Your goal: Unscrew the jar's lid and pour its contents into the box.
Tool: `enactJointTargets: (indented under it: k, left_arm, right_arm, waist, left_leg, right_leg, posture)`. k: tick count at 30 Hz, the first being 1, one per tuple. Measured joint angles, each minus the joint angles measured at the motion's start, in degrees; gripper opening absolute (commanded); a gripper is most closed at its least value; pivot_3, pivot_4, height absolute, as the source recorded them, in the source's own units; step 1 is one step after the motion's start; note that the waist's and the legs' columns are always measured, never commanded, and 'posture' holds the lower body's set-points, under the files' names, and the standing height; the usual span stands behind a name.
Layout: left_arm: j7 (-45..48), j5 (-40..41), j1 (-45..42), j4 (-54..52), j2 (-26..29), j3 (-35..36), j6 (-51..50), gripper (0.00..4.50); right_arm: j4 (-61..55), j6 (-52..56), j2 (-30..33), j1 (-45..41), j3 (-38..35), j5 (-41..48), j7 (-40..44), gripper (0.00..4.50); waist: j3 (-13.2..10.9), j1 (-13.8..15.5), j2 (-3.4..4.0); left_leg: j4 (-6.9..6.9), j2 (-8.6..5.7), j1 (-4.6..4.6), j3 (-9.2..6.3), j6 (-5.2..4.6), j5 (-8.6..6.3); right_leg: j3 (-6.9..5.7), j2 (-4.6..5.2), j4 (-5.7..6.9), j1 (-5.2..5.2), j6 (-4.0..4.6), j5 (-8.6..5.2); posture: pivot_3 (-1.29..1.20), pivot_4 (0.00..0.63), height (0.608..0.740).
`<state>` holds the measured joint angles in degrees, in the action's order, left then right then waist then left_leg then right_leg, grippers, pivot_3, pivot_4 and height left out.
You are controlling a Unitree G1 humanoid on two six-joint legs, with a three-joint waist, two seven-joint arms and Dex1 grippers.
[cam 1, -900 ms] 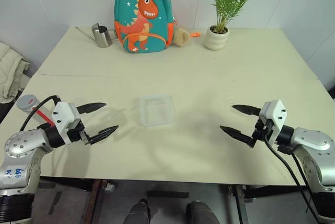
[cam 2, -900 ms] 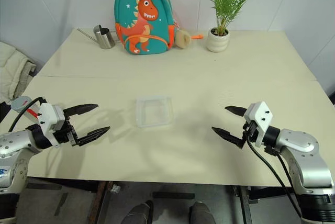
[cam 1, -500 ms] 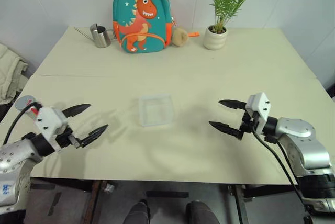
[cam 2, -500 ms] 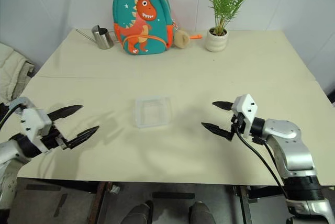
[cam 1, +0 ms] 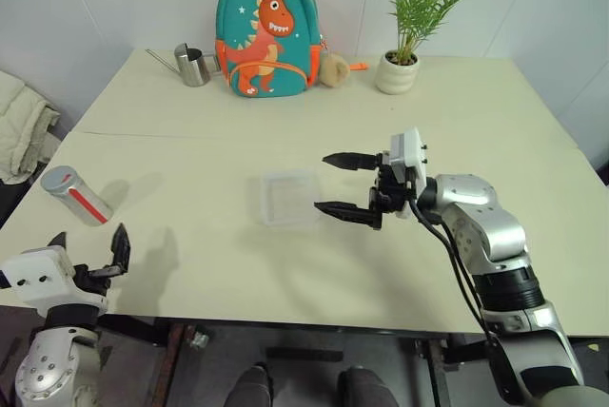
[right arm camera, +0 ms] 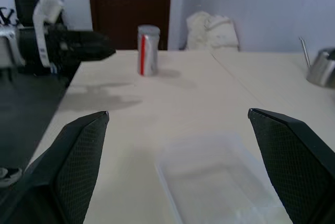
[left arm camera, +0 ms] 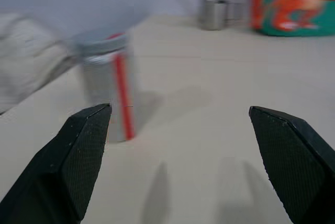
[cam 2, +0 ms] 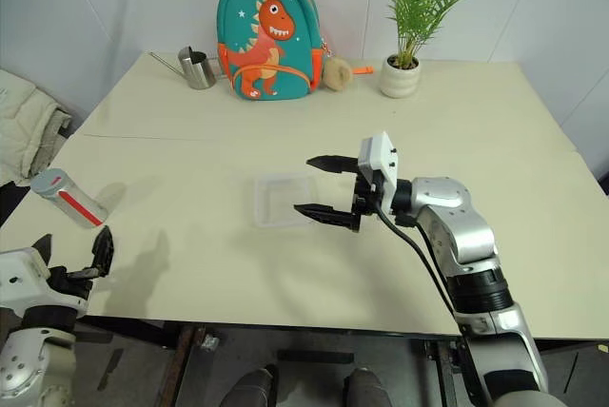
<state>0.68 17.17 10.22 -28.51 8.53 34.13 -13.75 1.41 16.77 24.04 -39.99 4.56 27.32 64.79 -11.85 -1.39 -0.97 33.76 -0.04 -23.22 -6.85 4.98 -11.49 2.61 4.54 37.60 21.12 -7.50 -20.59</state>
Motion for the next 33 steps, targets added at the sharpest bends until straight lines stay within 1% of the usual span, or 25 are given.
enactJointTargets:
  k: [3, 7, 11, 15, 19, 24, 28, 33]
  left_arm:
    - [-7.8, -4.4, -5.5, 2.1, -3.5, -1.5, 0.2, 4.47]
    - [-13.2, -7.6, -9.7, 6.1, -4.1, -2.6, 0.2, 4.47]
    - [-17.3, -9.9, -17.2, 12.3, -2.4, -2.6, -0.6, 4.47]
    - [-20.5, -10.5, -23.2, 17.7, -1.4, -2.5, -0.9, 4.47]
    - [-22.5, -11.5, -26.8, 22.0, -0.6, -2.9, -0.7, 4.47]
    - [-26.0, -13.3, -29.1, 23.6, -0.4, -3.4, -0.7, 4.47]
    - [-28.4, -13.4, -32.9, 29.0, 2.1, -2.0, -0.6, 4.47]
    - [-29.2, -12.9, -35.5, 32.5, 3.6, -1.1, 0.1, 4.47]
  right_arm:
    - [1.2, 0.0, -2.9, -1.0, 0.5, 0.0, 0.0, 4.50]
    - [1.2, 0.0, -4.7, -1.0, 1.7, 0.0, -0.5, 4.50]
    - [0.9, 0.0, -6.0, -1.0, 1.8, -0.1, -1.9, 4.50]
    - [0.8, 0.0, -6.8, -0.9, 1.8, -0.1, -2.8, 4.50]
    - [0.3, 0.0, -6.9, -0.7, 1.8, -0.1, -3.5, 4.50]
    - [-0.5, 0.1, -7.0, -0.1, 1.8, -0.1, -4.3, 4.50]
    - [-1.1, 0.7, -6.9, 0.6, 1.7, -0.1, -5.0, 4.50]
    - [-1.5, 0.8, -6.9, 0.8, 1.7, -0.1, -5.9, 4.50]
  waist:
    - [0.0, 0.0, 0.00]
    - [0.0, -0.1, -0.02]
    - [0.0, -0.1, -0.02]
    - [0.0, -0.2, -0.02]
    - [0.0, -0.2, -0.03]
    - [0.0, -0.2, -0.03]
    - [0.0, -0.2, -0.05]
    - [0.0, -0.2, -0.05]
  left_leg:
    - [0.05, -0.01, 0.01, 0.01, -0.03, 0.07]
    - [0.05, -0.02, -0.02, 0.03, -0.02, 0.08]
    - [-0.02, 0.02, -0.05, 0.01, 0.00, 0.09]
    - [-0.05, 0.02, -0.06, 0.06, 0.01, 0.09]
    - [-0.10, 0.02, -0.10, 0.06, 0.01, 0.09]
    - [-0.14, 0.03, -0.10, 0.08, 0.02, 0.09]
    - [-0.12, 0.03, -0.11, 0.08, 0.07, 0.12]
    - [-0.16, 0.02, -0.11, 0.09, 0.08, 0.13]
  right_leg:
    - [0.00, 0.00, -0.22, -0.12, -0.07, 0.23]
    - [0.04, 0.00, -0.22, -0.07, -0.10, 0.28]
    - [0.02, -0.08, -0.16, 0.04, -0.08, 0.27]
    - [0.06, -0.07, -0.19, 0.07, -0.10, 0.27]
    - [0.06, -0.06, -0.19, 0.14, -0.10, 0.27]
    - [0.08, -0.06, -0.17, 0.19, -0.10, 0.27]
    - [0.08, -0.06, -0.13, 0.22, -0.11, 0.27]
    - [0.09, -0.06, -0.15, 0.23, -0.12, 0.27]
  posture:
    - [0.00, 0.150, 0.740]
    - [0.00, 0.150, 0.740]
    - [0.00, 0.150, 0.740]
    - [0.00, 0.150, 0.740]
    - [0.00, 0.150, 0.740]
    - [0.00, 0.150, 0.740]
    - [0.00, 0.150, 0.740]
    - [0.00, 0.150, 0.740]
